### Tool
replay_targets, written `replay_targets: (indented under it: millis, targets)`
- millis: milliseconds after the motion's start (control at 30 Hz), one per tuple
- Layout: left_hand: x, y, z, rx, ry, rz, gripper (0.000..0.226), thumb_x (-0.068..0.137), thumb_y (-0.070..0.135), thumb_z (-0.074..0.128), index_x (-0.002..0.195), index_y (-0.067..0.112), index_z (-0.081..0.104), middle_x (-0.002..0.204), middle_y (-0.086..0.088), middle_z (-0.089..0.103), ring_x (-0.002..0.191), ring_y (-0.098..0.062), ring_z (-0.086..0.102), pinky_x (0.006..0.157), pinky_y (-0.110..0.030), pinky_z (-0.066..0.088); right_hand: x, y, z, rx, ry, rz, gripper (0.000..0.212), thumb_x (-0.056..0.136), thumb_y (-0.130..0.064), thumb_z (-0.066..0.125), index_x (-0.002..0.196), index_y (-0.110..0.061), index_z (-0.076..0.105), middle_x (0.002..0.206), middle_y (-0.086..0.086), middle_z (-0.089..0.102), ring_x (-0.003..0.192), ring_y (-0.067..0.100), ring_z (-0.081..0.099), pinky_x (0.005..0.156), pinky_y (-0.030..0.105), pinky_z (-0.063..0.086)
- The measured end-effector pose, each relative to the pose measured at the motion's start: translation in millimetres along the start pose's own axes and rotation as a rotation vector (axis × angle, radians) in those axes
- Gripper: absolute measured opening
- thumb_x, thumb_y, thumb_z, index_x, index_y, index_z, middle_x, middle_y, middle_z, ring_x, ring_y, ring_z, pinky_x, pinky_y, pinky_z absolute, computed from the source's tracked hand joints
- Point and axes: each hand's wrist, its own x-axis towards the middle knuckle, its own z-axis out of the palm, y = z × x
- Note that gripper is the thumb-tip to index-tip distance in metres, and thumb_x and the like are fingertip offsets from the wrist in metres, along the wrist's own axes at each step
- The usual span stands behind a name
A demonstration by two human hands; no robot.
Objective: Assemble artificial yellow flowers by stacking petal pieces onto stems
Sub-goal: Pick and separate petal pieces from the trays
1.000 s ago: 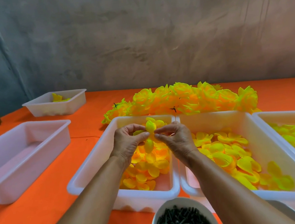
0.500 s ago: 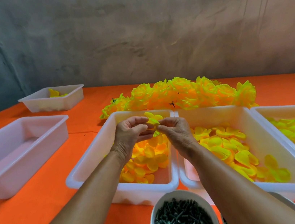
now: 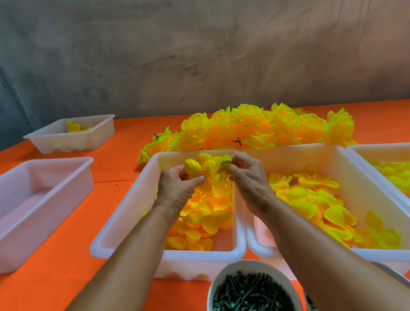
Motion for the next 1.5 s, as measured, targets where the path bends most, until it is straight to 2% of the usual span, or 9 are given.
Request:
replay_targets:
  millis: [233,400,533,700,900,1000,1100,1300,1500]
  targets:
    - [4.8,0.0,-0.3,-0.004,0.075,-0.121,0.024,0.080,0.003,0.067,0.062,0.017,0.059,0.038,0.015,0.050,0.038,0.000,0.043,0.041,-0.015,0.034,2.1,1.4,0.2,-0.060,0.092,-0.018,0.016,0.093,0.004,0.045,0.093,0.012,0.059,0.082,0.018,0.058,0.075,0.025,0.052,0.065,0.037,0.043]
    - [6.2,-1.1,3.2,0.020,0.177,-0.163,0.019,0.075,0.011,0.066,0.058,0.014,0.058,0.046,0.007,0.055,0.043,-0.005,0.045,0.046,-0.017,0.037,5.2,5.9,1.4,-0.126,0.109,-0.037,0.024,0.092,0.003,0.048,0.074,-0.011,0.057,0.081,0.017,0.057,0.075,0.027,0.052,0.070,0.049,0.048]
    - [6.6,-1.5,-1.4,0.072,0.335,-0.195,0.021,0.069,0.021,0.065,0.075,0.001,0.066,0.068,-0.012,0.061,0.064,-0.023,0.054,0.065,-0.042,0.051,8.9,9.8,0.3,-0.157,0.159,-0.033,0.026,0.092,0.002,0.048,0.075,-0.016,0.055,0.082,0.019,0.056,0.080,0.035,0.054,0.077,0.055,0.046]
    - [3.9,-7.6,1.9,0.375,0.135,-0.285,0.012,0.076,0.018,0.066,0.070,0.010,0.059,0.065,-0.008,0.052,0.064,-0.023,0.047,0.057,-0.031,0.038,6.5,8.3,0.5,-0.141,0.116,0.002,0.025,0.083,0.003,0.055,0.070,-0.019,0.057,0.075,0.011,0.056,0.071,0.022,0.050,0.064,0.039,0.044]
    - [3.6,-6.4,-1.2,0.600,0.213,-0.238,0.058,0.080,0.022,0.068,0.133,0.013,0.046,0.128,-0.015,0.052,0.115,-0.032,0.052,0.097,-0.040,0.046,1.9,1.8,-0.5,-0.093,0.055,-0.007,0.014,0.082,0.005,0.058,0.083,-0.005,0.067,0.082,0.011,0.061,0.075,0.021,0.052,0.067,0.033,0.042]
    - [2.6,4.7,2.1,0.295,0.246,0.016,0.040,0.086,0.023,0.065,0.124,0.012,0.056,0.119,-0.013,0.059,0.090,-0.024,0.061,0.076,-0.027,0.050,1.2,1.2,-1.7,-0.061,0.032,-0.033,0.009,0.087,-0.001,0.060,0.088,0.000,0.069,0.087,0.014,0.065,0.081,0.021,0.056,0.075,0.040,0.047]
    - [-3.1,12.1,7.4,-0.043,-0.003,-0.015,0.027,0.086,0.029,0.065,0.110,0.018,0.061,0.101,-0.005,0.065,0.063,-0.009,0.058,0.051,-0.018,0.048,-0.3,2.2,-1.4,-0.005,-0.011,-0.037,0.007,0.087,0.000,0.061,0.088,0.003,0.068,0.085,0.014,0.064,0.082,0.021,0.057,0.078,0.038,0.047]
    - [-2.4,6.1,7.3,-0.147,-0.071,-0.104,0.015,0.079,0.006,0.071,0.091,0.011,0.065,0.061,0.002,0.049,0.058,-0.009,0.048,0.055,-0.018,0.042,0.6,3.7,-0.9,0.074,-0.066,-0.014,0.009,0.083,0.000,0.067,0.090,-0.005,0.069,0.088,0.011,0.066,0.086,0.017,0.060,0.074,0.024,0.048]
    - [3.2,3.2,2.7,-0.314,-0.049,-0.220,0.006,0.083,0.007,0.067,0.085,0.012,0.064,0.083,-0.006,0.068,0.075,-0.017,0.065,0.065,-0.028,0.055,2.4,3.4,0.2,0.095,-0.050,0.049,0.021,0.079,0.007,0.068,0.099,0.002,0.068,0.100,0.021,0.068,0.085,0.020,0.063,0.073,0.023,0.052]
